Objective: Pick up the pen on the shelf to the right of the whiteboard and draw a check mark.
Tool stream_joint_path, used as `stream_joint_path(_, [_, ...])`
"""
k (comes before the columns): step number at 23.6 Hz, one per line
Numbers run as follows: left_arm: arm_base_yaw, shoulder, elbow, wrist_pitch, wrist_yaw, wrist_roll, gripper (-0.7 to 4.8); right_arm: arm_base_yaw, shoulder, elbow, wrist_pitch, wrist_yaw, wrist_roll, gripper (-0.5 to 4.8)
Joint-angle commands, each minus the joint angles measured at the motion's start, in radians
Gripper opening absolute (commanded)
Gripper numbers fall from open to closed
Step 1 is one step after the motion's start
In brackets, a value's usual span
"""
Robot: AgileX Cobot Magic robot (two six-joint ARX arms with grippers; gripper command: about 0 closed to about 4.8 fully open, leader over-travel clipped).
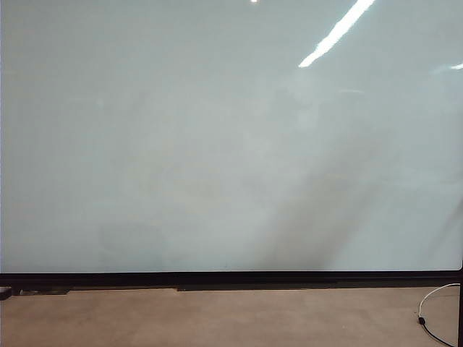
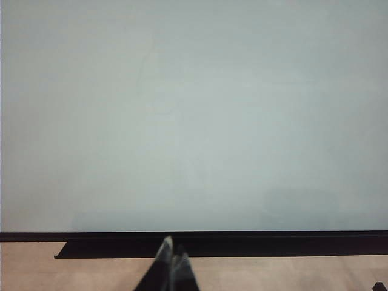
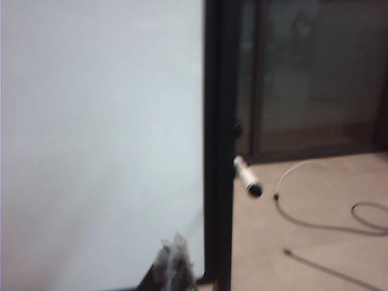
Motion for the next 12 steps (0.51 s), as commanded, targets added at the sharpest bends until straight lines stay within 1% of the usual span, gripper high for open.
stream_joint_path(1, [0.000,0.000,0.003,0.010,0.000,0.004,-0.05,0.000,0.000,0.004,0.076,0.019,0.000,-0.09])
stream_joint_path(2, [0.000,0.000,0.003,0.010,0.000,0.004,-0.05,0.001,0.000,0.004,0.076,0.019,-0.001,-0.09])
stream_joint_path(7, [0.000,0.000,0.003,0.010,0.000,0.004,-0.04,0.001,0.000,0.031,-0.032,0.018,-0.001,-0.09])
stream_joint_path(12, [0.000,0.000,0.003,0.010,0.000,0.004,-0.04,0.001,0.000,0.057,-0.053,0.026,-0.005,-0.09])
